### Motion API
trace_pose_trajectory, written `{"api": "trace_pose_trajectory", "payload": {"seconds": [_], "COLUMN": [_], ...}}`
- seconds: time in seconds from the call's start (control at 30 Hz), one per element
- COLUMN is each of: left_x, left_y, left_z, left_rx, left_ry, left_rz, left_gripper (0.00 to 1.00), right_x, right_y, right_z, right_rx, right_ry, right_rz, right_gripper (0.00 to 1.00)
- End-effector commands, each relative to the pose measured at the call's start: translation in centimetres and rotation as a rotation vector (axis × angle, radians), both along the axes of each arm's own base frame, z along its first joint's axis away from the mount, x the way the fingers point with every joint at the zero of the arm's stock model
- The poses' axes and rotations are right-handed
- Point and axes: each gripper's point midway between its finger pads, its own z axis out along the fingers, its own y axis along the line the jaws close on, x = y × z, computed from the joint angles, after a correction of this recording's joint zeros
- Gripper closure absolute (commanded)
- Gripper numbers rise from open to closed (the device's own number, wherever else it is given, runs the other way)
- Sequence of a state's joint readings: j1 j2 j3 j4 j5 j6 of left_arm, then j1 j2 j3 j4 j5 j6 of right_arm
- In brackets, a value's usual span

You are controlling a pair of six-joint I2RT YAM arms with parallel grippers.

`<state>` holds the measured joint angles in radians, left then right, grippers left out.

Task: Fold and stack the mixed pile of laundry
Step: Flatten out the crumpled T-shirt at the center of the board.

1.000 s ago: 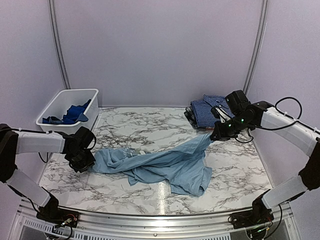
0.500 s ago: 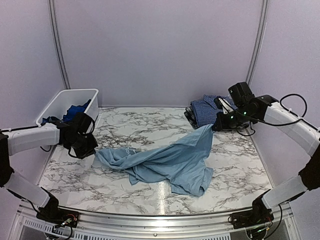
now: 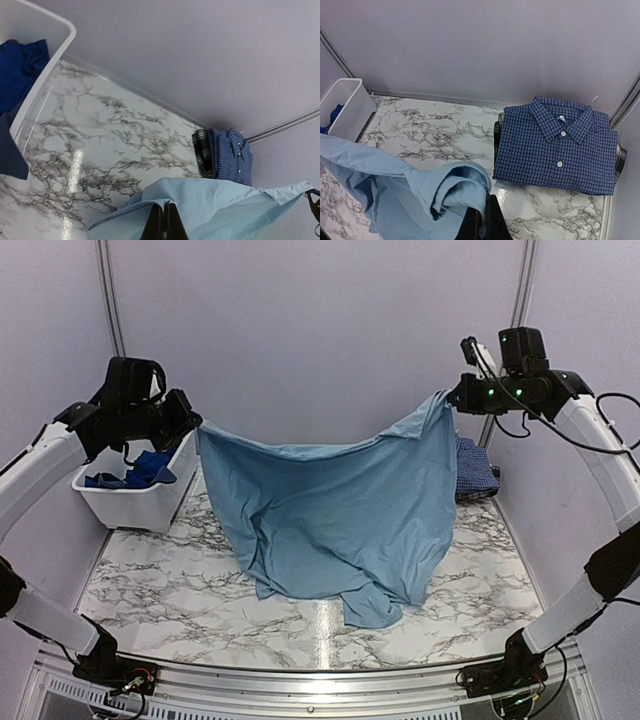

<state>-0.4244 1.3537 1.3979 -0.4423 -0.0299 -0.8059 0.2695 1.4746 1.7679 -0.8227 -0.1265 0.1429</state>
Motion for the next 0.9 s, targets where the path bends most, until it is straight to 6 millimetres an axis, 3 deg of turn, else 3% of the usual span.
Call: {"api": "trace_pose_trajectory", "payload": {"seconds": [0.0,0.13,0.23,0.37,0.63,0.87], "left_x": [1.1,1.0,0.1,-2.0,-9.9,-16.0], "left_y": [-1.7,-1.6,-1.2,-1.2,-1.2,0.3], "left_z": [6.5,11.9,14.7,17.6,24.8,28.8], "left_rx": [-0.030,-0.040,-0.048,-0.069,-0.125,-0.260], "left_ry": [-0.149,-0.269,-0.335,-0.406,-0.605,-0.693], "left_rz": [-0.084,-0.093,-0.101,-0.144,-0.242,-0.294], "left_gripper": [1.00,1.00,1.00,1.00,1.00,1.00], "right_x": [1.0,0.9,0.0,-2.6,-12.2,-21.1], "right_y": [-0.2,-0.4,-0.8,-0.8,-0.6,-0.5], "right_z": [6.5,11.2,14.4,17.6,23.8,27.7], "right_rx": [-0.010,-0.003,0.006,0.049,0.158,0.228], "right_ry": [-0.177,-0.289,-0.362,-0.439,-0.615,-0.756], "right_rz": [0.015,0.009,-0.001,0.028,0.173,0.326], "right_gripper": [1.00,1.00,1.00,1.00,1.00,1.00]}}
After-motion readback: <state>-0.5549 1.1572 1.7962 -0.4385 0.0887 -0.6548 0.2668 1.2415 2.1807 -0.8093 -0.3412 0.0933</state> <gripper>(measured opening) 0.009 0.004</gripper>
